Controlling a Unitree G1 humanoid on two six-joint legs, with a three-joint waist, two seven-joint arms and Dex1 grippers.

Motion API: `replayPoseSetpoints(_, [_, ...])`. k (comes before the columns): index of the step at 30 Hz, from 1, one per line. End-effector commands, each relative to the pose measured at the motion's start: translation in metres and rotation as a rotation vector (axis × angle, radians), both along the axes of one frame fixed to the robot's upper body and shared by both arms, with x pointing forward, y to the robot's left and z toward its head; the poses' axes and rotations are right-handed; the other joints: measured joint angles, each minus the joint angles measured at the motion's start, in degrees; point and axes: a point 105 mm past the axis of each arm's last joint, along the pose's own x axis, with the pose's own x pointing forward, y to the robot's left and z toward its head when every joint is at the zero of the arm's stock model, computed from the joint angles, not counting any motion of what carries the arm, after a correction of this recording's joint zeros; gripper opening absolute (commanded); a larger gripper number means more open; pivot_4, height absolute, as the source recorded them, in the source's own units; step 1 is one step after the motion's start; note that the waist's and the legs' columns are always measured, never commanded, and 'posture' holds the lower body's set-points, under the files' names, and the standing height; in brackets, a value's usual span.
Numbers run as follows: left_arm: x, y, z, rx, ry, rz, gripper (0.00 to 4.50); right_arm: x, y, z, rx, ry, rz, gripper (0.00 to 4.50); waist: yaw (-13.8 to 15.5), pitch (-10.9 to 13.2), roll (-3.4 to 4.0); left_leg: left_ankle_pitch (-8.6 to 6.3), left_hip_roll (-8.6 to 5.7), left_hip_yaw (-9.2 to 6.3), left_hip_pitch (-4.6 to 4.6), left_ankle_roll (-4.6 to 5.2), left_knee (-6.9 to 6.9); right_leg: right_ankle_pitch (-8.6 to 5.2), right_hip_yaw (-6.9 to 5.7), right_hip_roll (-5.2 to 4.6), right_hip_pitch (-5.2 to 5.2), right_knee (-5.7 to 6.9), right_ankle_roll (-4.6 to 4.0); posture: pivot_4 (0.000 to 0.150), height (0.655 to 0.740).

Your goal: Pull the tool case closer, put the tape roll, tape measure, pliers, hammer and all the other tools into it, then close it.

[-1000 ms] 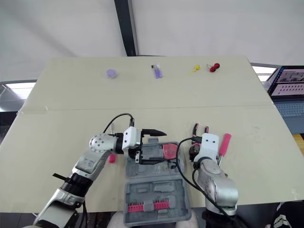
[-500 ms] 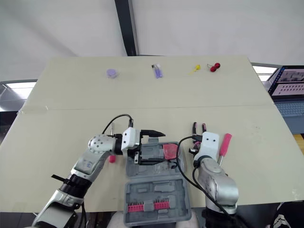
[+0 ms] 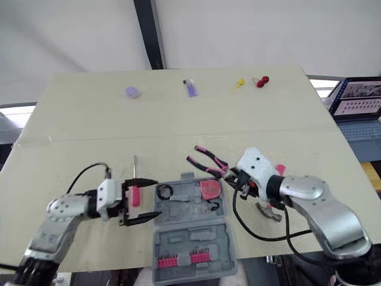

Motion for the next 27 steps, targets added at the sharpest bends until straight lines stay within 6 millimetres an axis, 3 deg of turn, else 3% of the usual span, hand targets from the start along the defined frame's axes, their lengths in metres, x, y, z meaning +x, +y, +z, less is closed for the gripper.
replayPoseSetpoints(1, [-0.016,0.008,0.011,-0.031,-0.063,0.042,4.5,-0.01,0.019,0.006,-0.094,-0.021,0.221,0.97,0.1,0.0,-0.03,0.0,-0.03,-0.04,0.01,0.0,0.02,0.0,0.0,-0.02,0.04,0.0,0.0,0.15,0.74])
replayPoseSetpoints(4, [-0.035,0.017,0.003,-0.039,-0.037,0.101,4.5,-0.013,0.035,0.003,-0.202,0.018,0.337,0.97,-0.1,0.0,-0.05,0.0,-0.03,-0.07,0.0,0.0,0.01,0.0,-0.01,-0.02,0.03,0.01,0.0,0.15,0.74])
replayPoseSetpoints(11, [-0.059,0.03,-0.009,-0.035,-0.008,0.175,4.5,-0.008,0.057,-0.003,-0.404,0.051,0.399,0.97,0.0,0.0,-0.04,0.0,-0.03,-0.11,-0.11,0.0,0.06,0.0,-0.02,-0.03,-0.06,0.04,0.0,0.15,0.74])
replayPoseSetpoints(16, [-0.063,0.039,-0.014,-0.035,0.002,0.215,4.5,-0.009,0.072,-0.017,-0.464,0.103,0.364,0.97,-0.1,0.0,-0.03,0.0,-0.03,-0.11,-0.11,0.0,0.05,0.0,-0.04,-0.02,-0.12,0.09,0.0,0.15,0.74])
replayPoseSetpoints(27, [-0.061,0.039,-0.021,-0.054,0.02,0.249,4.5,-0.015,0.09,-0.016,-0.51,0.107,0.362,0.97,-0.1,0.0,-0.04,0.0,-0.04,-0.11,-0.21,0.0,0.07,0.0,-0.05,-0.02,-0.25,0.17,-0.01,0.15,0.74])
